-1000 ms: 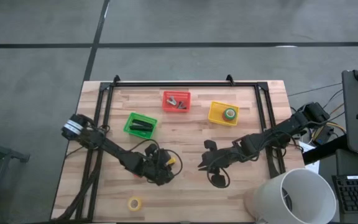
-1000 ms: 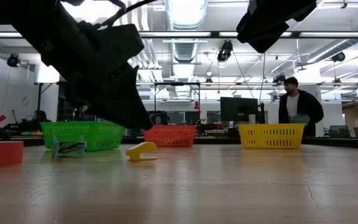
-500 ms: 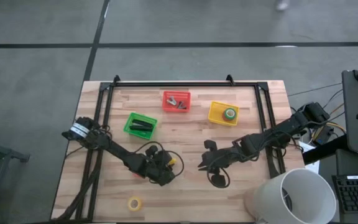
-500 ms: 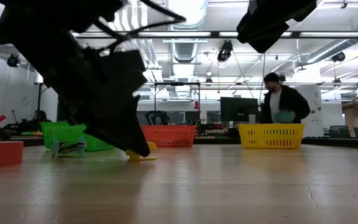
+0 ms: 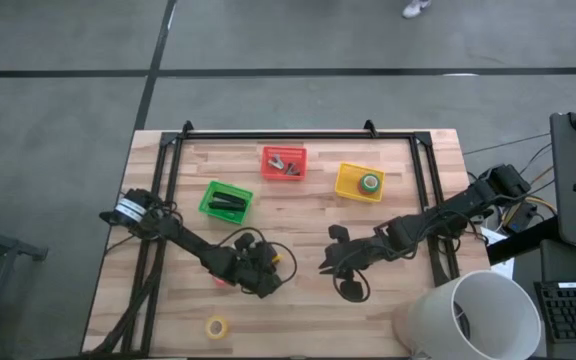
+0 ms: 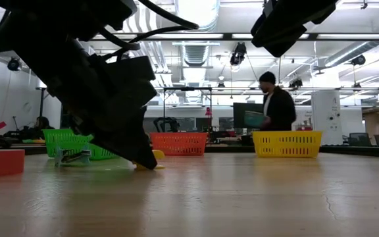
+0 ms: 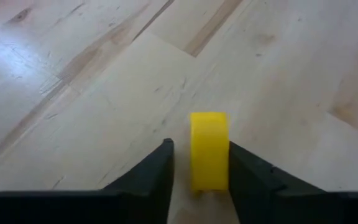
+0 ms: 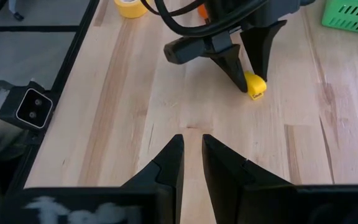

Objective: Pick and place Stapler, Stapler remover, tape
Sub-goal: Put the yellow stapler into the green basket

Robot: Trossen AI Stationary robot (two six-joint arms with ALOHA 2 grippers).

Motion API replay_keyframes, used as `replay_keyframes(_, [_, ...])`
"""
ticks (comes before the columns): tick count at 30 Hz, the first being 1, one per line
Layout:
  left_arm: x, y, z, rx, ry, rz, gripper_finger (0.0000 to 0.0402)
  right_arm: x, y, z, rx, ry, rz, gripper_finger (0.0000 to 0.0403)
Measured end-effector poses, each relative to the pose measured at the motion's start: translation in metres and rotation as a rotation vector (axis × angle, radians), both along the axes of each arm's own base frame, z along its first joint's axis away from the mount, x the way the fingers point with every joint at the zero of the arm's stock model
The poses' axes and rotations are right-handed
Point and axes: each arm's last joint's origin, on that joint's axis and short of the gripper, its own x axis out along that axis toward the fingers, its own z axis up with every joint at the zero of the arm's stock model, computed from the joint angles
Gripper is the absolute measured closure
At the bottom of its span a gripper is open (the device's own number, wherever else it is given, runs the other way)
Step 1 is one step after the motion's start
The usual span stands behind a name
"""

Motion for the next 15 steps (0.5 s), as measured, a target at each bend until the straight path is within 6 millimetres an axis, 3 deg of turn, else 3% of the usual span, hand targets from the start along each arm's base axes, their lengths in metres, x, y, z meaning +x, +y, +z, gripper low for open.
replay_keyframes(7, [0.0007, 0.0028, 0.0001, 0.021, -0.005, 0.018, 0.0330, -0.0003, -0.0001, -0.0007, -0.001, 0.002, 0.000, 0.0351])
replay_keyframes(15, [0.0026, 0.0077, 0.0020, 0.051, -0.005, 0.037, 0.0301, -0.0004, -0.0002, -0.0009, -0.001, 0.003, 0.000, 0.0351])
